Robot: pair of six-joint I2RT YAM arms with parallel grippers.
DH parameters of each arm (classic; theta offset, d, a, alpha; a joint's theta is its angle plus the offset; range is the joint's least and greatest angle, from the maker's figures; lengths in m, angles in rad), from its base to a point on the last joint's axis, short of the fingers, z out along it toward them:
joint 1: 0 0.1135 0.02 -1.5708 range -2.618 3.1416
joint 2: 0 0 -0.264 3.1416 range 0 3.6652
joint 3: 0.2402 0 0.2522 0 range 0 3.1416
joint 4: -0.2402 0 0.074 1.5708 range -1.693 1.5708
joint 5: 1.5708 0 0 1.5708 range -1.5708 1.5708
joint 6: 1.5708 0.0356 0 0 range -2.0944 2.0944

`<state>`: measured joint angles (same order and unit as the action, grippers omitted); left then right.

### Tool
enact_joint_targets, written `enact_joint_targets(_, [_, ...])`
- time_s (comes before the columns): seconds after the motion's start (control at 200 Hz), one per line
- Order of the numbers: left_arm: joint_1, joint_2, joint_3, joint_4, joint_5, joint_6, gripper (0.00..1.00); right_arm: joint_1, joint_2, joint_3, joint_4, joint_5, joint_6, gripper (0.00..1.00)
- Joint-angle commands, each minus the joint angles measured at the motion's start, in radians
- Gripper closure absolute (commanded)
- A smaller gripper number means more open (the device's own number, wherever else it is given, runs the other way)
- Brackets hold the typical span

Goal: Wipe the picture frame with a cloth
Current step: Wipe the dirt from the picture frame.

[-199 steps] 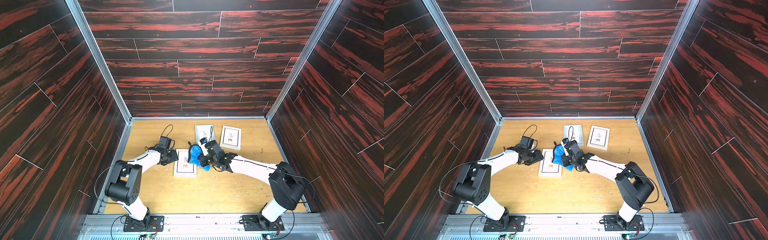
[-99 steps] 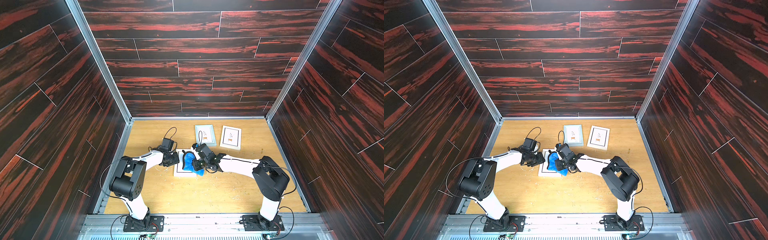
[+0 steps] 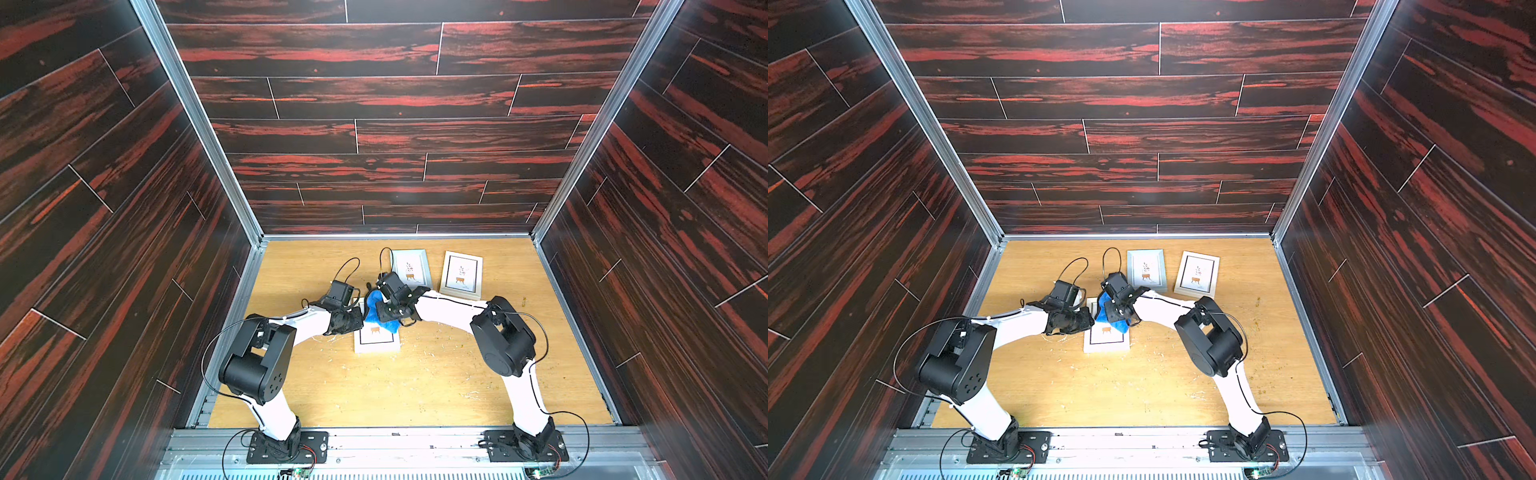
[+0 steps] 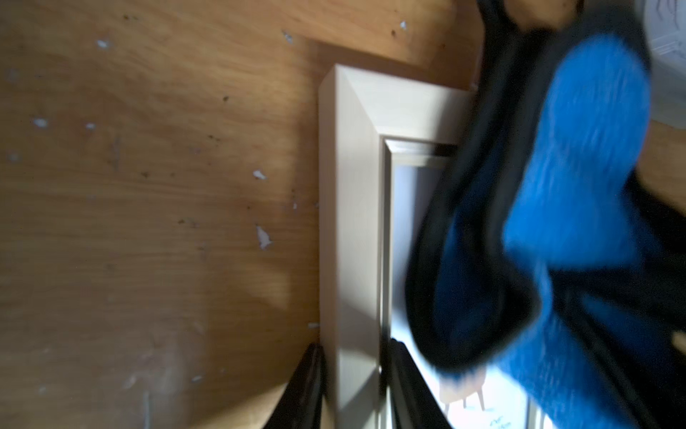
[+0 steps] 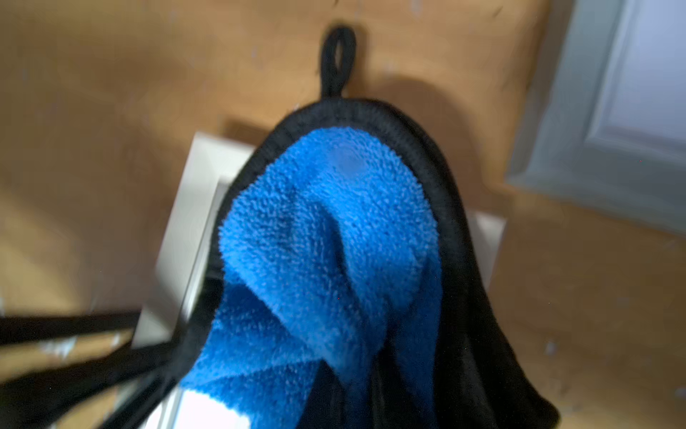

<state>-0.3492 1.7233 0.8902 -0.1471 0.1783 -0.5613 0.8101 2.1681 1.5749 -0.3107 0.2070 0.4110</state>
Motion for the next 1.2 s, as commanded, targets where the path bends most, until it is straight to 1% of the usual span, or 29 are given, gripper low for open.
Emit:
enact_joint_targets(0.0, [-0.007,0.0,-0.053,-0.072,-0.01,-0.02,0.72,-0.005,0.025,0.001,-0.117,0.058,-0.018,1.0])
enact_joint_targets(0.1, [-0.007,-0.014,-0.072,-0.062,-0.017,-0.028,0.72,0.025,-0.058,-0.116,-0.124,-0.008,-0.016,1.0])
enact_joint_targets(0.205, [-0.007,-0.011,-0.082,-0.07,-0.02,-0.02,0.73,0.089,-0.157,-0.264,-0.124,-0.061,0.041,1.0])
enact_joint_targets(0.286, [-0.007,-0.014,-0.106,-0.058,-0.025,-0.02,0.73,0.119,-0.183,-0.307,-0.129,-0.069,0.073,1.0])
enact_joint_targets(0.371, [-0.008,-0.006,-0.115,-0.052,-0.005,-0.018,0.73,0.107,-0.157,-0.274,-0.138,0.004,0.063,1.0])
enact_joint_targets(0.451, [-0.015,-0.003,-0.112,-0.068,0.011,-0.009,0.73,0.066,-0.072,-0.131,-0.204,0.06,0.033,1.0])
enact_joint_targets(0.551, [-0.024,-0.019,-0.119,-0.079,0.002,-0.006,0.73,0.012,0.02,0.021,-0.22,0.071,0.016,1.0])
enact_joint_targets(0.661, [-0.029,-0.032,-0.126,-0.078,-0.012,-0.012,0.73,-0.02,0.07,0.102,-0.242,0.071,0.013,1.0])
enact_joint_targets(0.726, [-0.031,-0.035,-0.127,-0.075,-0.019,-0.018,0.73,-0.009,0.04,0.065,-0.235,0.067,0.011,1.0])
enact_joint_targets(0.907, [-0.031,-0.038,-0.131,-0.069,-0.027,-0.022,0.73,0.072,-0.15,-0.233,-0.16,0.02,0.058,1.0])
enact_joint_targets(0.997, [-0.032,-0.03,-0.132,-0.071,-0.024,-0.016,0.73,0.084,-0.187,-0.311,-0.137,0.005,0.088,1.0])
enact_joint_targets(1.072, [-0.032,-0.019,-0.126,-0.077,-0.011,-0.014,0.73,0.072,-0.162,-0.284,-0.138,0.033,0.083,1.0])
enact_joint_targets(1.132, [-0.037,-0.015,-0.122,-0.077,-0.005,-0.014,0.73,0.047,-0.122,-0.213,-0.154,0.07,0.068,1.0])
enact_joint_targets(1.197, [-0.043,-0.014,-0.118,-0.079,-0.005,-0.011,0.73,0.012,-0.079,-0.133,-0.148,0.083,0.045,1.0])
